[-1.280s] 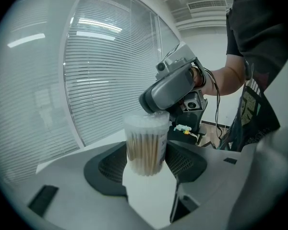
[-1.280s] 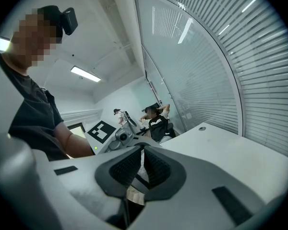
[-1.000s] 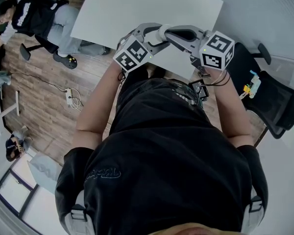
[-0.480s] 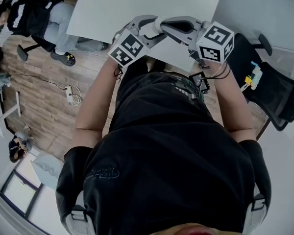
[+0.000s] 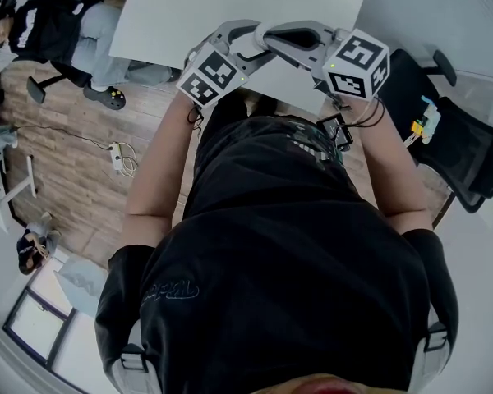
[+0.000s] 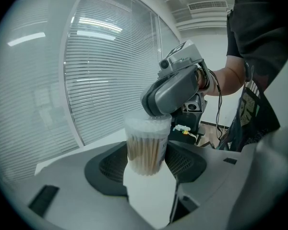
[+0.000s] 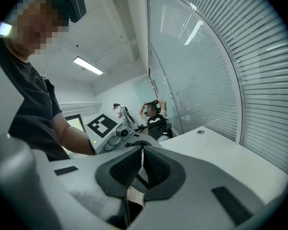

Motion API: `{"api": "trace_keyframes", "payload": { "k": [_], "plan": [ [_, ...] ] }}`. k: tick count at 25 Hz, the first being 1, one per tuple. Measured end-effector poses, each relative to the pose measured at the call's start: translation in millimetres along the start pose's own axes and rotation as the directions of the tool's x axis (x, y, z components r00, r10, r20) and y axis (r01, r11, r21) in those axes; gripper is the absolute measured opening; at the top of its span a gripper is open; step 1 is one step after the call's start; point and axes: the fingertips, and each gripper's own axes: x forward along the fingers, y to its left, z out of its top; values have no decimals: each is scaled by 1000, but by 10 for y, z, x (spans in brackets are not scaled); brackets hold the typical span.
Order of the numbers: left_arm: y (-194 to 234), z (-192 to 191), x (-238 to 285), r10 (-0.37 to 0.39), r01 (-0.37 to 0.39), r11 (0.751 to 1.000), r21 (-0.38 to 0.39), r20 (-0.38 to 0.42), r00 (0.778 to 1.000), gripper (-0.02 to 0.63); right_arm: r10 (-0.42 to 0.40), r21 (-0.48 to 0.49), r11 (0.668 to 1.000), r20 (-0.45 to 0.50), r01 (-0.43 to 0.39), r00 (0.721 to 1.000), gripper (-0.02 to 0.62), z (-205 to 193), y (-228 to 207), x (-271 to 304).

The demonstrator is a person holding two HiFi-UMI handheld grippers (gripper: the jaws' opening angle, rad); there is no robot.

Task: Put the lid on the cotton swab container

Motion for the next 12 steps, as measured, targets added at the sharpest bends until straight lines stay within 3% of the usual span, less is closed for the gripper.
{"api": "trace_keyframes", "payload": {
  "k": [12],
  "plan": [
    [-20,-15,-22,-5,6,1000,-20,15,1000,252,-10,-17,1000,-8,10,1000,28,-25,24,27]
  ]
}}
